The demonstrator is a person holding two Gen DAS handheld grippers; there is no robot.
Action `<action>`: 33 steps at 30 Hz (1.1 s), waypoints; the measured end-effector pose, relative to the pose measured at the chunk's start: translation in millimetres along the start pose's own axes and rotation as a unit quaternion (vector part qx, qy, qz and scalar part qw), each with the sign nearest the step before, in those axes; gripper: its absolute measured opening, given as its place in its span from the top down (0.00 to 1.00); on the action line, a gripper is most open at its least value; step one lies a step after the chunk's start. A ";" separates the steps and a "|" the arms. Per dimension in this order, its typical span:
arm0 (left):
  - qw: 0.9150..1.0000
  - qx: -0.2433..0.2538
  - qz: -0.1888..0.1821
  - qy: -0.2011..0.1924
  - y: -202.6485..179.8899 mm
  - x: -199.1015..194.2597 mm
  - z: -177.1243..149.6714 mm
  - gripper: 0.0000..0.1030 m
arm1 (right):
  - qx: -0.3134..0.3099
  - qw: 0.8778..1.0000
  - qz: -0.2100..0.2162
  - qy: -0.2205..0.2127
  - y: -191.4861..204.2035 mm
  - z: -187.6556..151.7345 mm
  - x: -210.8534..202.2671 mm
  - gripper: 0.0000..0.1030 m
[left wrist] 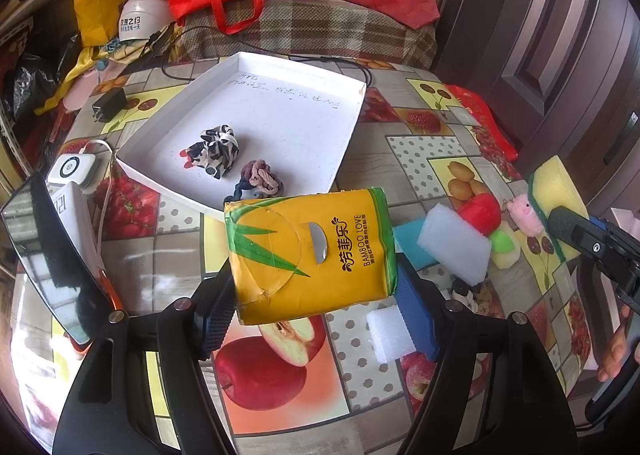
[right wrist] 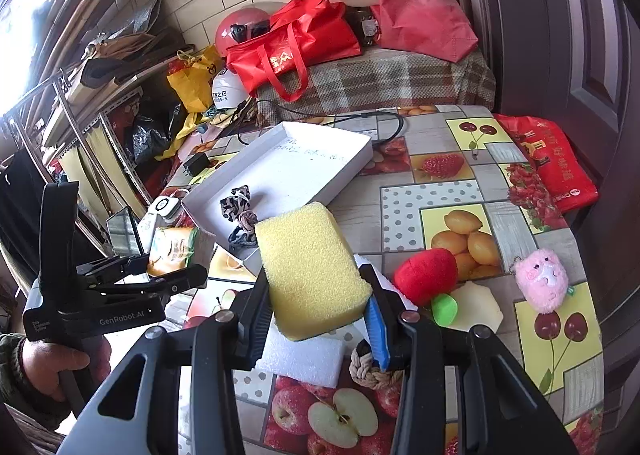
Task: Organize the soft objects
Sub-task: 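Carry the tissue pack and yellow sponge over the white tray with both tools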
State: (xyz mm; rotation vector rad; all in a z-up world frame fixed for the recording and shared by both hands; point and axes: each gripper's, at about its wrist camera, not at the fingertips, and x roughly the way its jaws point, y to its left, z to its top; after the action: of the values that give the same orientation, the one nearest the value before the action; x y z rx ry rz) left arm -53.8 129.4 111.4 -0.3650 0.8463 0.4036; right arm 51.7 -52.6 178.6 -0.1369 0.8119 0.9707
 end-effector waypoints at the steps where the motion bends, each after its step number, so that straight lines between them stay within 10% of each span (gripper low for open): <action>1: 1.000 -0.001 0.000 0.001 1.2 0.8 0.2 0.29 | -0.001 1.000 0.001 0.000 0.3 1.5 1.3 0.60; 18: 0.999 -0.037 0.012 -0.002 34.1 11.0 17.2 0.29 | -0.013 1.000 0.017 0.000 8.4 32.4 28.8 0.59; 33: 0.996 -0.084 0.041 -0.002 93.2 64.5 100.7 0.29 | -0.004 0.998 0.044 0.053 25.5 71.9 112.5 0.59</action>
State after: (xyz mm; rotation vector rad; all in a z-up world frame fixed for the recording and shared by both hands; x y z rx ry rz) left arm 4.6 269.4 108.7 -0.4855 0.8279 0.5526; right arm 105.5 70.8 160.2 -0.1625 0.9183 1.0562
